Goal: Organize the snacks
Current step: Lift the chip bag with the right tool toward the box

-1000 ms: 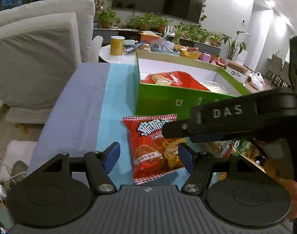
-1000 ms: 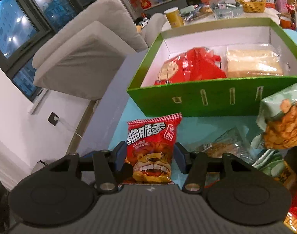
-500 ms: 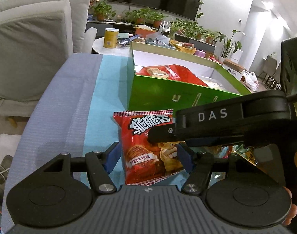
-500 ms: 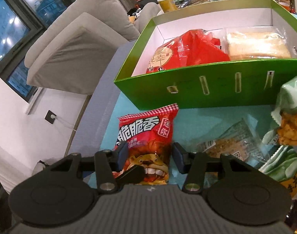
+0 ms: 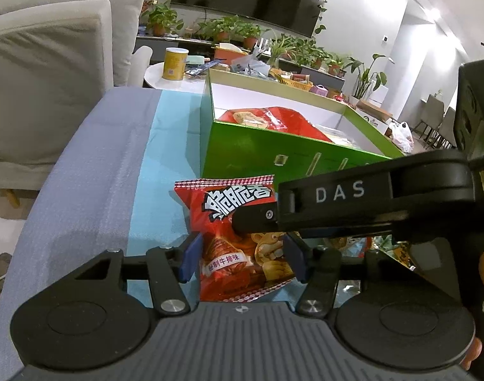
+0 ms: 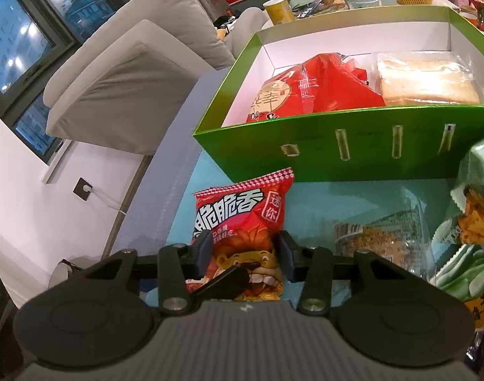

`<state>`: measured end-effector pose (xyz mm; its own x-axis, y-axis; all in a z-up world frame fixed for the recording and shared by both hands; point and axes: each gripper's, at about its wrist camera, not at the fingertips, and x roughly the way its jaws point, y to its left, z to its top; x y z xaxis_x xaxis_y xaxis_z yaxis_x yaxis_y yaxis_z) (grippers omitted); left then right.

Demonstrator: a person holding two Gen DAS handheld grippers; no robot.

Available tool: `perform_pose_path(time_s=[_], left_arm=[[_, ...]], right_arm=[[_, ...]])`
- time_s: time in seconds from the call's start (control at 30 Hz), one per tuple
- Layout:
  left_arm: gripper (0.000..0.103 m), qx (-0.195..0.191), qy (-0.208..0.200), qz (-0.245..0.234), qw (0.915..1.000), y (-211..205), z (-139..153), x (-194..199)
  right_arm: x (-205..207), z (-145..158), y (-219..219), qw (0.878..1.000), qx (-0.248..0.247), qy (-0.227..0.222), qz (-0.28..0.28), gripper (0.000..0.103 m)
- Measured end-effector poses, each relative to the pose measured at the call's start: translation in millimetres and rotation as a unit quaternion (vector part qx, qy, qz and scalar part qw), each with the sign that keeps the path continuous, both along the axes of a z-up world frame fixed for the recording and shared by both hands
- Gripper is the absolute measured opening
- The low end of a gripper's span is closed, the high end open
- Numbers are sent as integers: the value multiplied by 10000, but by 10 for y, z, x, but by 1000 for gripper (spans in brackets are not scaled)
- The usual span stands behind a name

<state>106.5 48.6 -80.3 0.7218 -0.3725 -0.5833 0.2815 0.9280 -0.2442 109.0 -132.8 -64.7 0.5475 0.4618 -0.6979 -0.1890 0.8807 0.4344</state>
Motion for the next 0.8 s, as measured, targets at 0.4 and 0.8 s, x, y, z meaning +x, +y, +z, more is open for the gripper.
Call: perform_pose_path(time_s=[0.4, 0.8], left_arm=[[52, 41, -718, 15, 9974, -76, 452, -341], [52, 88, -1161, -21, 9932, -281, 767, -385]], right_arm=[[-307, 428, -61, 9980, 93, -632, -2, 45], [-315, 740, -157, 9940, 84, -1087, -75, 45]])
